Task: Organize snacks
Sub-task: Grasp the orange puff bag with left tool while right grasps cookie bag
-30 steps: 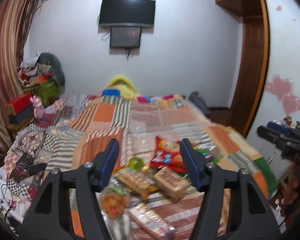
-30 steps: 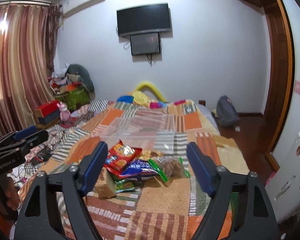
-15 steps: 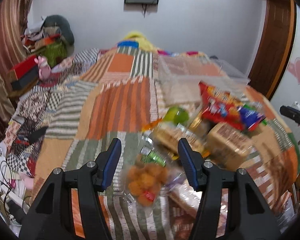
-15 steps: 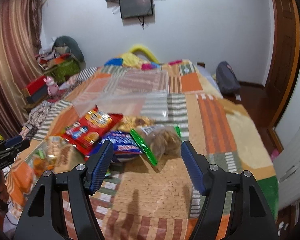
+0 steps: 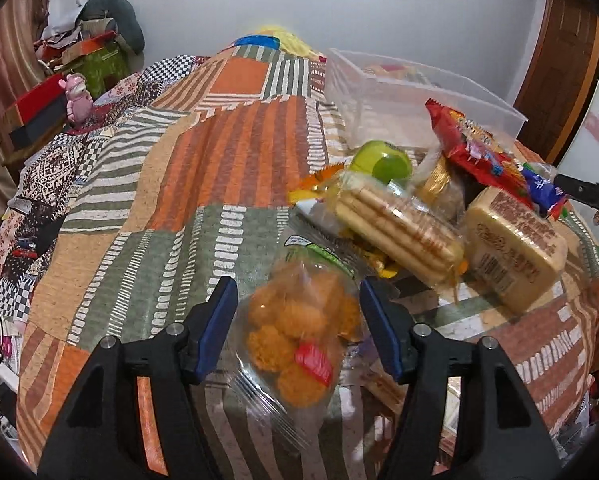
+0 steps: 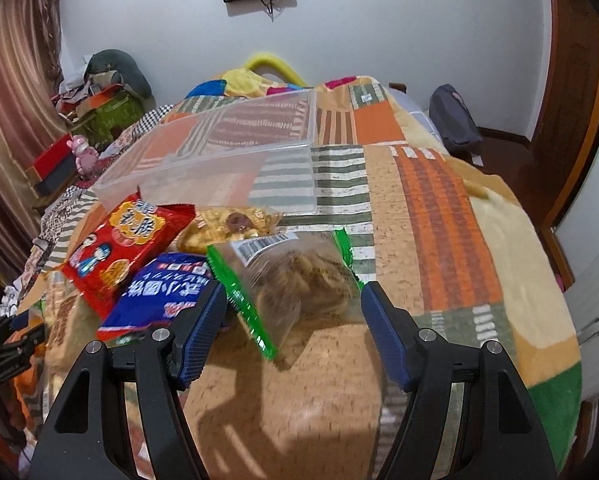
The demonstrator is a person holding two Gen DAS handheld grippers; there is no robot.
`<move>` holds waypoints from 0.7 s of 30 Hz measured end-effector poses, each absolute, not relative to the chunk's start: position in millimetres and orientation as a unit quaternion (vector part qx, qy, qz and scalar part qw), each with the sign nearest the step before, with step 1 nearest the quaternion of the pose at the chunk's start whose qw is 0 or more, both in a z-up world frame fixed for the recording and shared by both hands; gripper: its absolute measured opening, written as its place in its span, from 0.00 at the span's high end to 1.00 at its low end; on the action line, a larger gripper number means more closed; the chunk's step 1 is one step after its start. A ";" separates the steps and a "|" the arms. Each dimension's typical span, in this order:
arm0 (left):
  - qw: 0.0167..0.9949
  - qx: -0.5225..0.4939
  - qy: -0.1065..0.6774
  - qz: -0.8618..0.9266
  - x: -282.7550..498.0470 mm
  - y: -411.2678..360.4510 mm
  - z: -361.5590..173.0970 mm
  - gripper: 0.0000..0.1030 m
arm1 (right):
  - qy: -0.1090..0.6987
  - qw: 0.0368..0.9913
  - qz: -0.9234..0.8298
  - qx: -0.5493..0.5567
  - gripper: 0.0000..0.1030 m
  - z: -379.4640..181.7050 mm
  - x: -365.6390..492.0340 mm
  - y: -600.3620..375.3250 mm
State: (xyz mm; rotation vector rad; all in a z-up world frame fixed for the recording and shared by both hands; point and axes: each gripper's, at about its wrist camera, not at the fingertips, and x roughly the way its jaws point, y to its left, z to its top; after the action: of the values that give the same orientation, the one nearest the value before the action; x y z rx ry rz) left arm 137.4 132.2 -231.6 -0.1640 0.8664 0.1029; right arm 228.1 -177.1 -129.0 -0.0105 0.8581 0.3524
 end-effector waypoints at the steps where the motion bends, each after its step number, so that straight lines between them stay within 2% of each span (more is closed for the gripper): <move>1: 0.903 -0.076 0.421 0.050 138.2 131.7 -234.3 0.37 | 0.418 0.892 0.172 -0.006 0.35 -130.8 230.9 -176.1; 7: 0.904 -0.072 0.418 0.048 142.0 131.9 -236.7 0.36 | 0.438 0.881 0.180 -0.010 0.26 -143.3 243.5 -170.9; 8: 0.904 -0.071 0.418 0.046 142.0 131.8 -237.3 0.36 | 0.438 0.881 0.179 -0.013 0.22 -144.5 243.8 -169.1; 11: 0.906 -0.073 0.416 0.042 141.4 131.8 -237.8 0.40 | 0.438 0.880 0.183 -0.017 0.19 -146.2 244.0 -168.7; 13: 0.906 -0.073 0.416 0.037 141.3 130.4 -236.8 0.46 | 0.438 0.880 0.184 -0.022 0.21 -146.5 244.5 -169.1; 21: 0.906 -0.065 0.416 0.045 135.3 128.6 -229.3 0.51 | 0.425 0.886 0.182 -0.045 0.41 -142.6 241.2 -167.9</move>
State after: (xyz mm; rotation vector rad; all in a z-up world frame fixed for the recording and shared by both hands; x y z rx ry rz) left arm 135.3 128.6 -229.3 -0.1348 0.8600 0.0923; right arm 241.2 -167.9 -142.6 -0.0934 0.8838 0.3782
